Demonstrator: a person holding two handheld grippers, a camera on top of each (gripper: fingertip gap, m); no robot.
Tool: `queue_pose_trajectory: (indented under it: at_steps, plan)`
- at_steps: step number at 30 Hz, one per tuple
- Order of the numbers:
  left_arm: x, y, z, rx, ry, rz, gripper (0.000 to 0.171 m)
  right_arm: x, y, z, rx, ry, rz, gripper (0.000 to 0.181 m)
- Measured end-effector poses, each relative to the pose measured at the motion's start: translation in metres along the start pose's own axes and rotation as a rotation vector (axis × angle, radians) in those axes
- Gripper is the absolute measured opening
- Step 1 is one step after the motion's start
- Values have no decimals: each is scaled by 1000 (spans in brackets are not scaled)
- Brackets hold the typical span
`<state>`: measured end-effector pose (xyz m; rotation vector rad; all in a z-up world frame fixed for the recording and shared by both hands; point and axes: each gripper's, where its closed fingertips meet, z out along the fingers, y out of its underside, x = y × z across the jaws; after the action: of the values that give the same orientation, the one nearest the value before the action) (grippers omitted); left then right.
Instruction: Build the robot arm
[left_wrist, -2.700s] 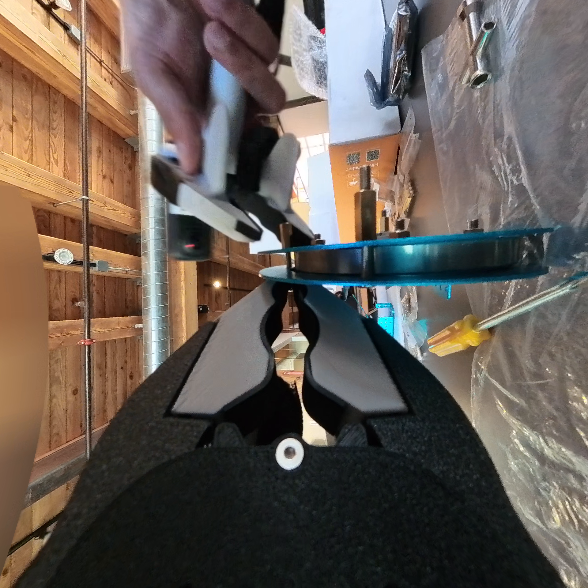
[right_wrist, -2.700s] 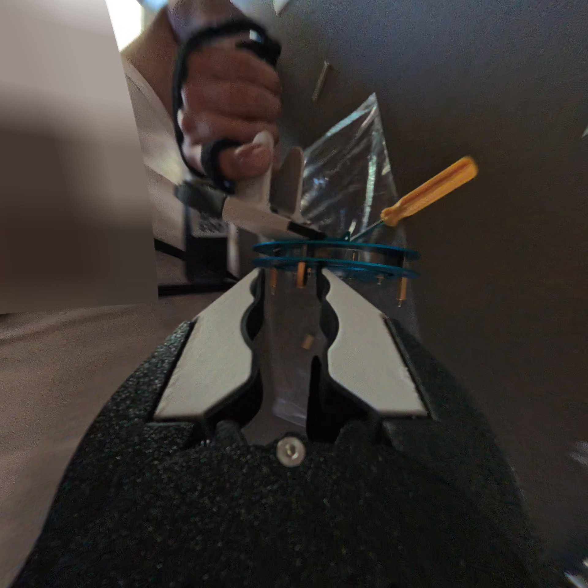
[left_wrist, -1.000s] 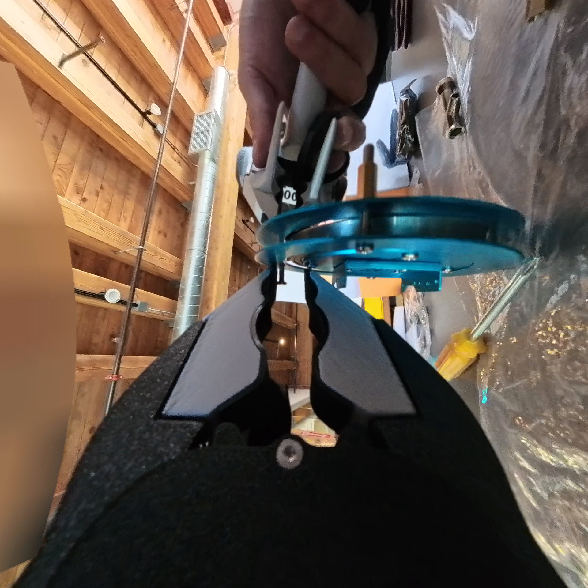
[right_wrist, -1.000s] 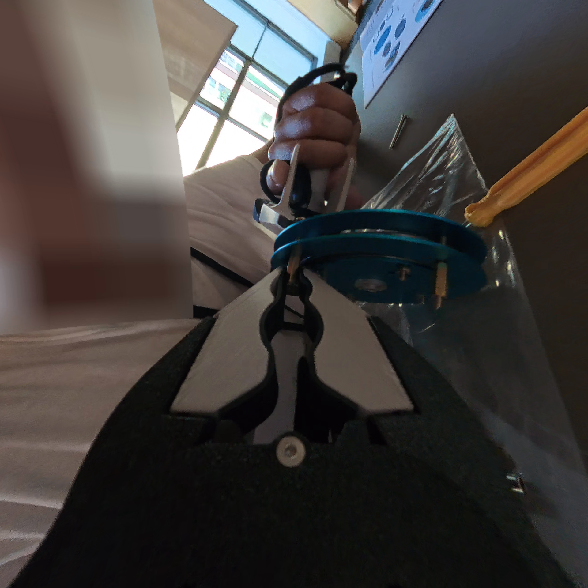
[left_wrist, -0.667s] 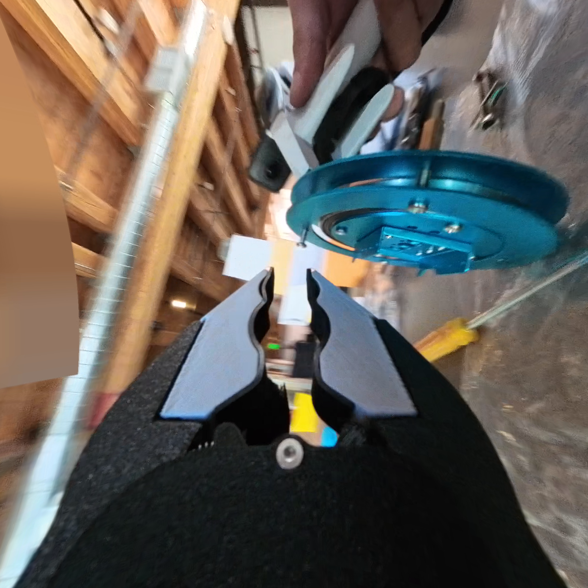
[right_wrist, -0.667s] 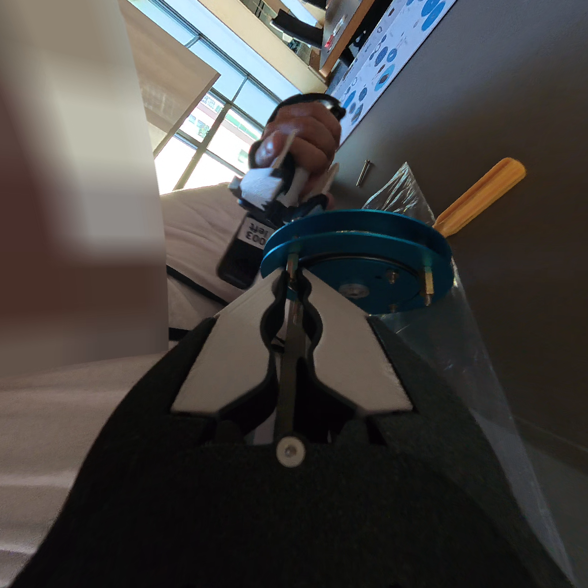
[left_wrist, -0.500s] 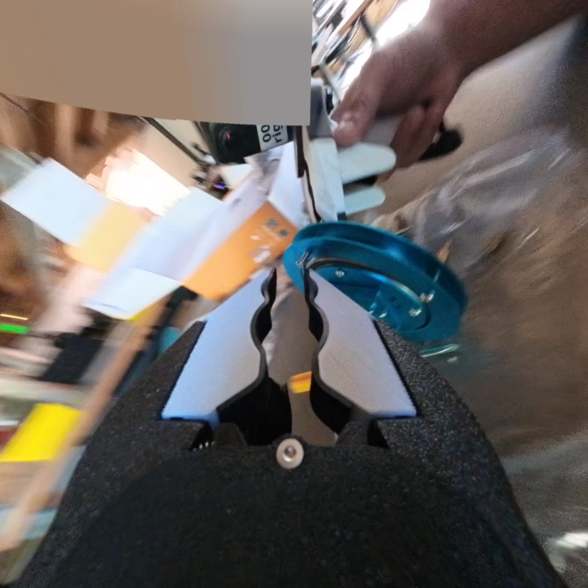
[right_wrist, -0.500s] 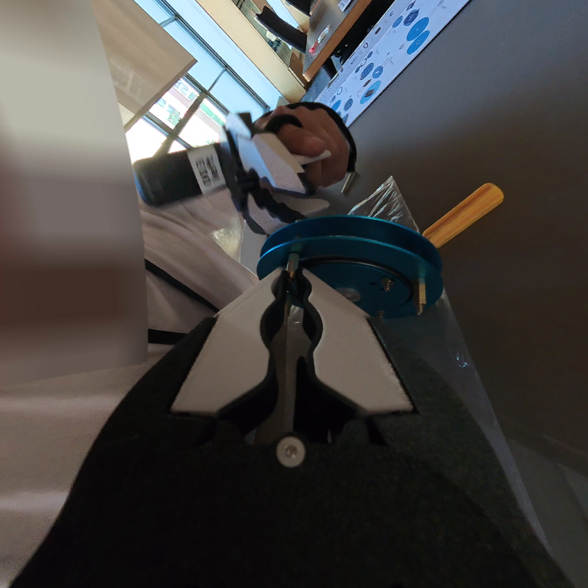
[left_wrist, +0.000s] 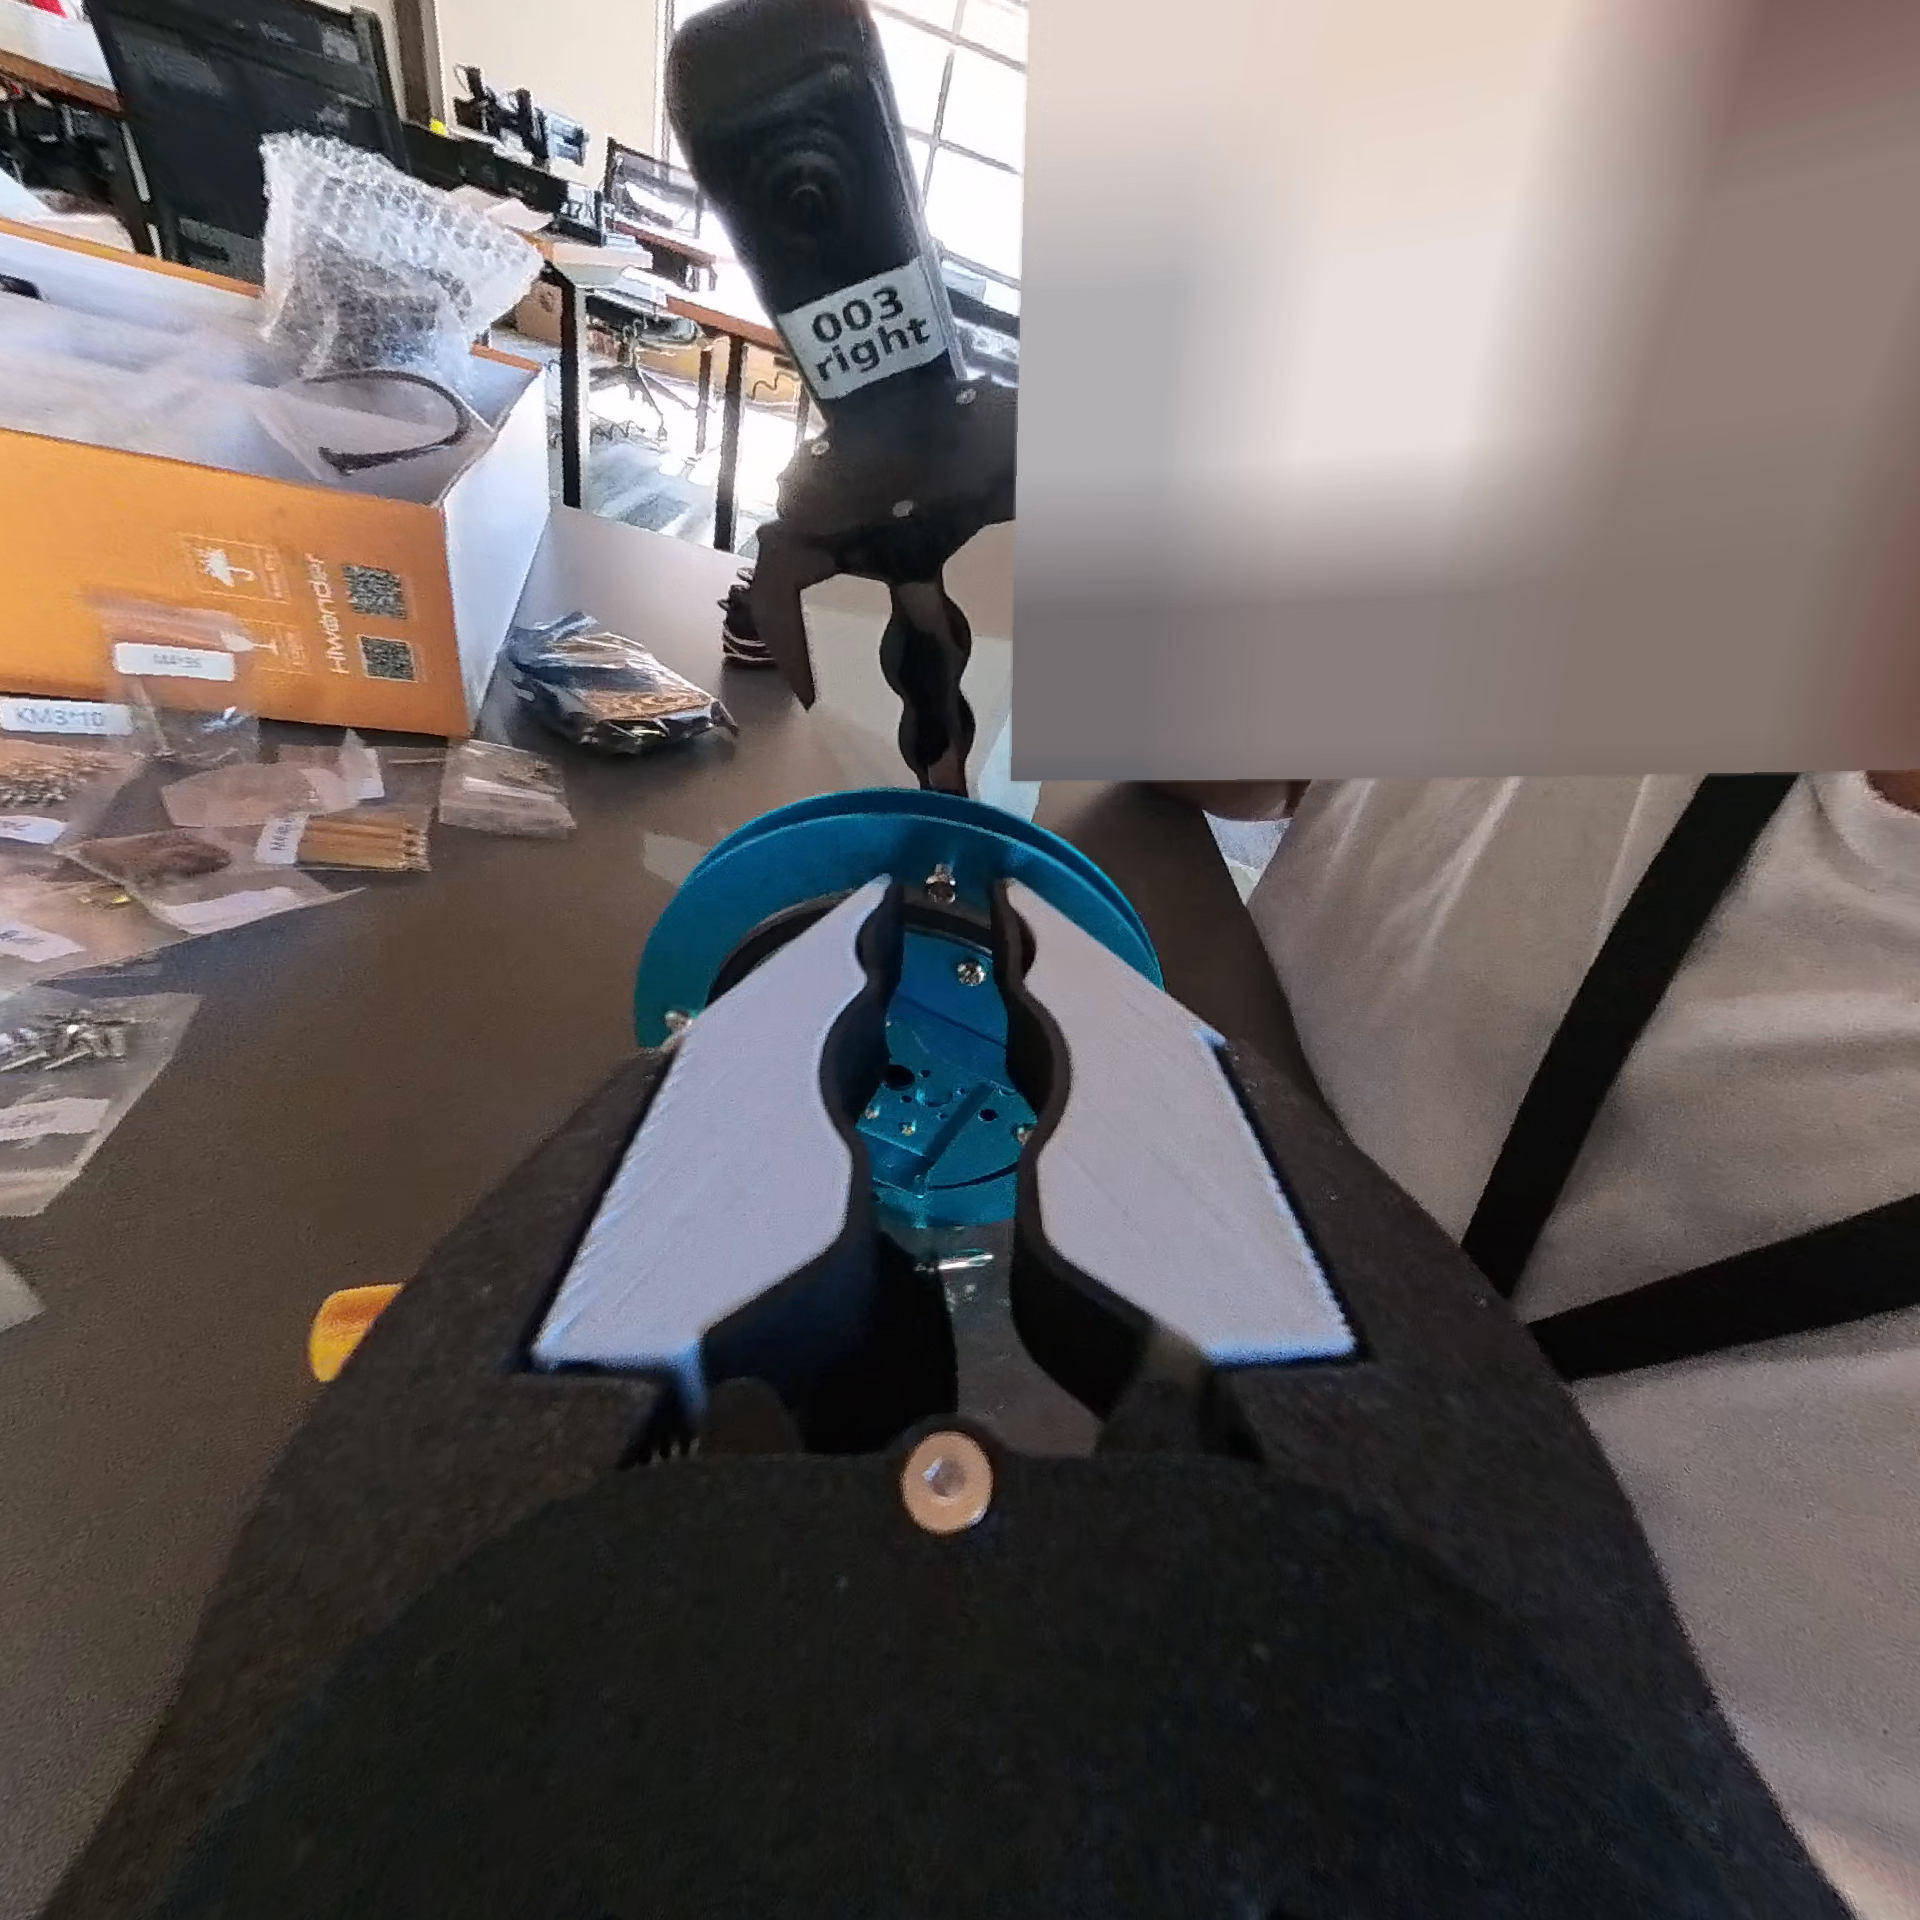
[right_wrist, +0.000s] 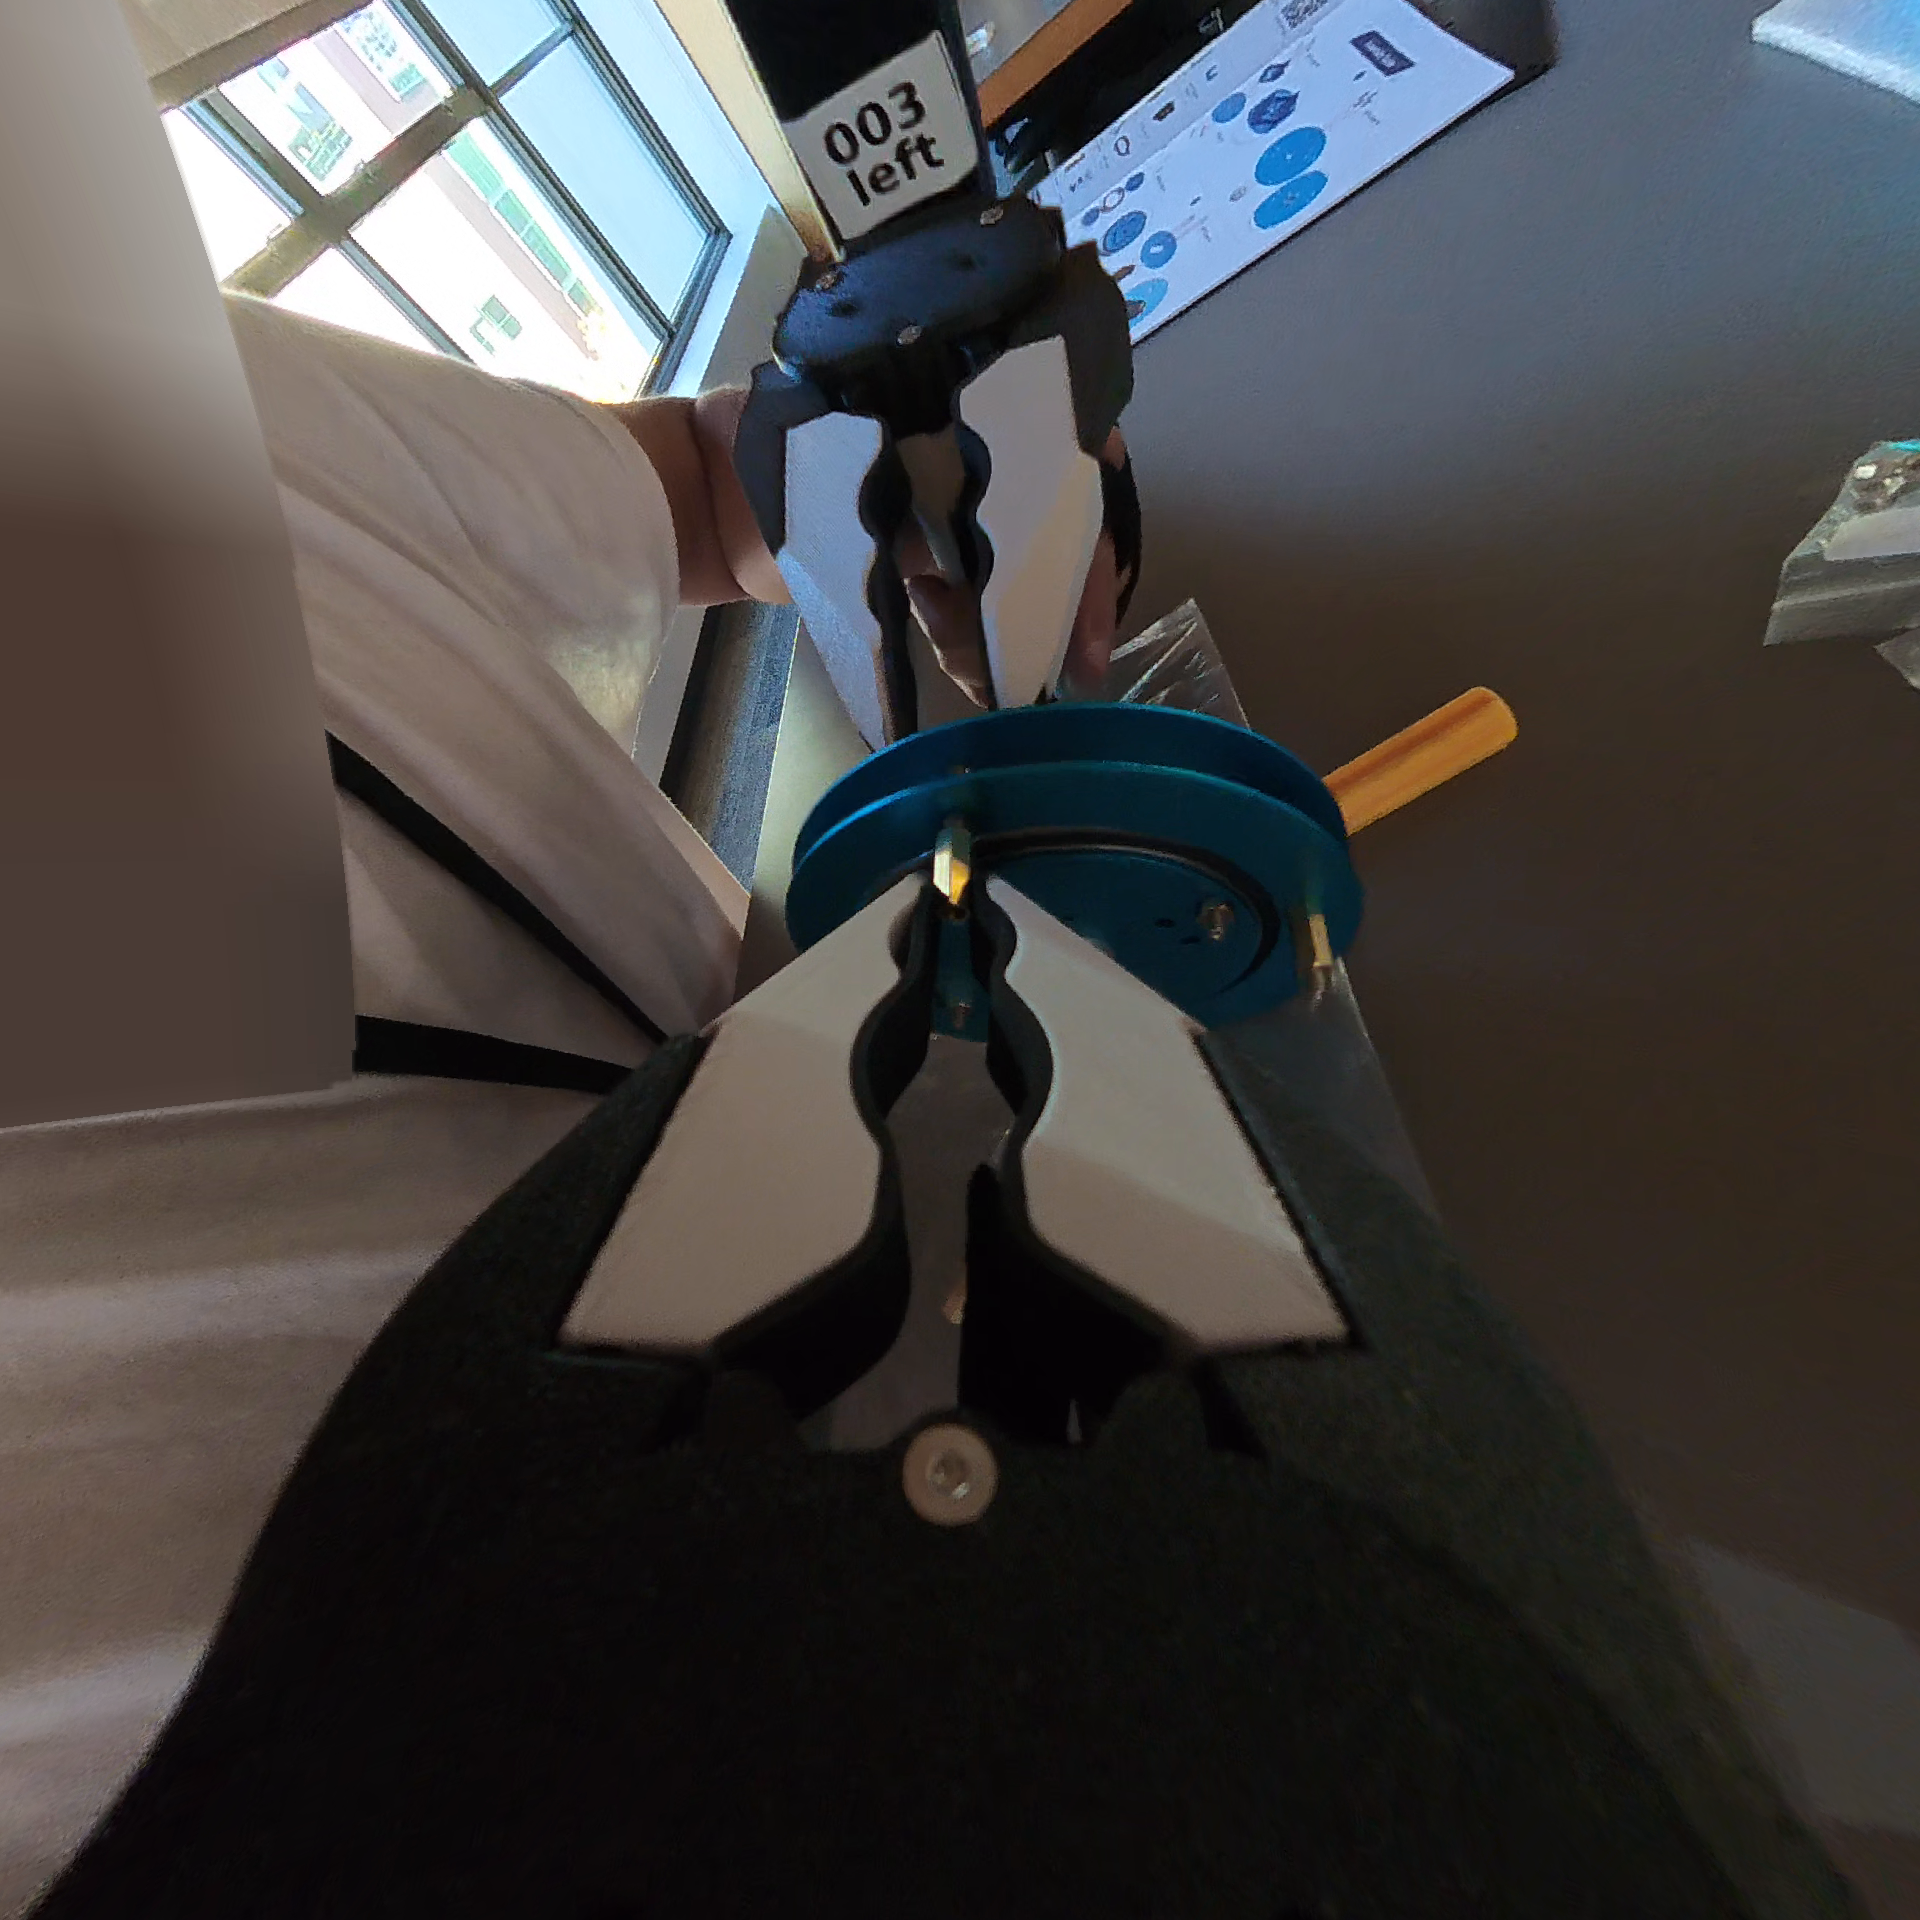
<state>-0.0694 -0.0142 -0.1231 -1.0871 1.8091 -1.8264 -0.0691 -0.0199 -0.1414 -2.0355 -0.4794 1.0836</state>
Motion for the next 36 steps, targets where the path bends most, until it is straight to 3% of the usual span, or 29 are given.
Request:
queue_pose_trajectory:
  at_steps: [7,15,20,25,36]
  plan:
    - [1,0,0,31,21,-28,5,0,0,0,-5,18,-69,3]
    - [5,1,0,57,51,-26,4,-2,1,2,-19,55,-190,3]
    - [3,0,-1,81,100,-146,4,7,-6,-2,-19,337,-558,18]
    - [6,1,1,78,115,-201,4,9,-7,-4,-55,540,-822,14]
    - [4,0,1,76,112,-250,3,-2,-14,-11,-34,651,-1030,6]
